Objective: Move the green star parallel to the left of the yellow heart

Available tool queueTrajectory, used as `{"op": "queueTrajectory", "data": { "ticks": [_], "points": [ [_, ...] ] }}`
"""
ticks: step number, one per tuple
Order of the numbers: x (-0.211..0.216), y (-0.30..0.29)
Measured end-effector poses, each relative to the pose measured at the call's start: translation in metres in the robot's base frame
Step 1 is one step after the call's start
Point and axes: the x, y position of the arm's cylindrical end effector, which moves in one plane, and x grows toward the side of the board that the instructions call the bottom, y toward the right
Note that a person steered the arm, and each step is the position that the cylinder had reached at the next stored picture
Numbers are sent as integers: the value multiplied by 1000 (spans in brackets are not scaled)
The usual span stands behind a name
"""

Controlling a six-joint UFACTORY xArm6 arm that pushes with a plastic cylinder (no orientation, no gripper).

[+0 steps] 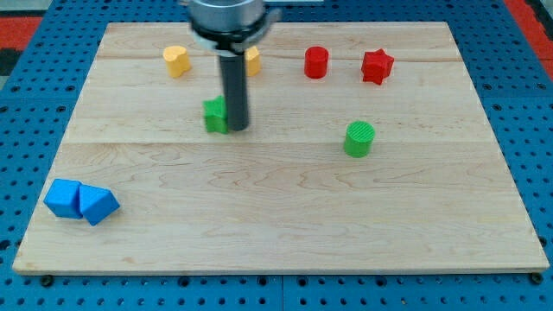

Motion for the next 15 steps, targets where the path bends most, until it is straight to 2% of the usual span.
{"op": "queueTrajectory", "data": {
  "ticks": [1,2,4,5,9,10,12,15],
  "points": [
    [-22,-46],
    [-51,-61],
    [-55,-137],
    [-33,-137],
    [-32,-148],
    [-32,-101],
    [-63,-110],
    [-65,-135]
  ]
}}
